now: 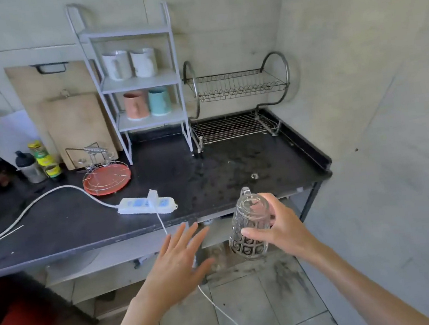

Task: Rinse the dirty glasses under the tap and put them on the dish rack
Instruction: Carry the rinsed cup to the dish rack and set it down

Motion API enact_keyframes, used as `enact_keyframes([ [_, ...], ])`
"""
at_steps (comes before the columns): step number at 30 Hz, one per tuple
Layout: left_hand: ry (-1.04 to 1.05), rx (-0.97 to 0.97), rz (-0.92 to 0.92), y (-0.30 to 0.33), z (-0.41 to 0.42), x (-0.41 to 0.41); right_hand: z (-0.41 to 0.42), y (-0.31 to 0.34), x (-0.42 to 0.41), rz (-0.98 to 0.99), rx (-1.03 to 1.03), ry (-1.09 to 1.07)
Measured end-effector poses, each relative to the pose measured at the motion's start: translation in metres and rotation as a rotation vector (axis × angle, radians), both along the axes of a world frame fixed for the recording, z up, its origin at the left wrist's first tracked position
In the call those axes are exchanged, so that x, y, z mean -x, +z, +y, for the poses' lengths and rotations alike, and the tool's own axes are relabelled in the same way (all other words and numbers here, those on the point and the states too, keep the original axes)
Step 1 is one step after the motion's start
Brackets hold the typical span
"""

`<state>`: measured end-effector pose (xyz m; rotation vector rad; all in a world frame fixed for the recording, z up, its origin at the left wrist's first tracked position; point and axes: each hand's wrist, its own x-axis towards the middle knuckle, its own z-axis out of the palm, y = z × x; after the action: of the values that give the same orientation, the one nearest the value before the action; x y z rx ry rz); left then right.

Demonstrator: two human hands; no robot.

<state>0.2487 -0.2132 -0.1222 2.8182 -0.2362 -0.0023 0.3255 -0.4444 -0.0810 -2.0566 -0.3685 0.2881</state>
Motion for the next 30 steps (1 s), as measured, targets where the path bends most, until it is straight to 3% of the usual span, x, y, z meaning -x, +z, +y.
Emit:
enact_keyframes([
  [5, -0.059, -0.039, 0.071, -0.014, -0.027, -0.071, -0.025, -0.011, -0.063, 0.013, -0.015, -0.077],
  [11, -0.020, -0.037, 0.020, -0.037, -0.020, -0.177, -0.016, -0.027, -0.166, 0.035, 0.026, -0.072],
  [30, 0.408, -0.012, 0.341, -0.060, 0.015, -0.455, 0.089, -0.066, -0.511, 0.107, 0.003, 0.062],
])
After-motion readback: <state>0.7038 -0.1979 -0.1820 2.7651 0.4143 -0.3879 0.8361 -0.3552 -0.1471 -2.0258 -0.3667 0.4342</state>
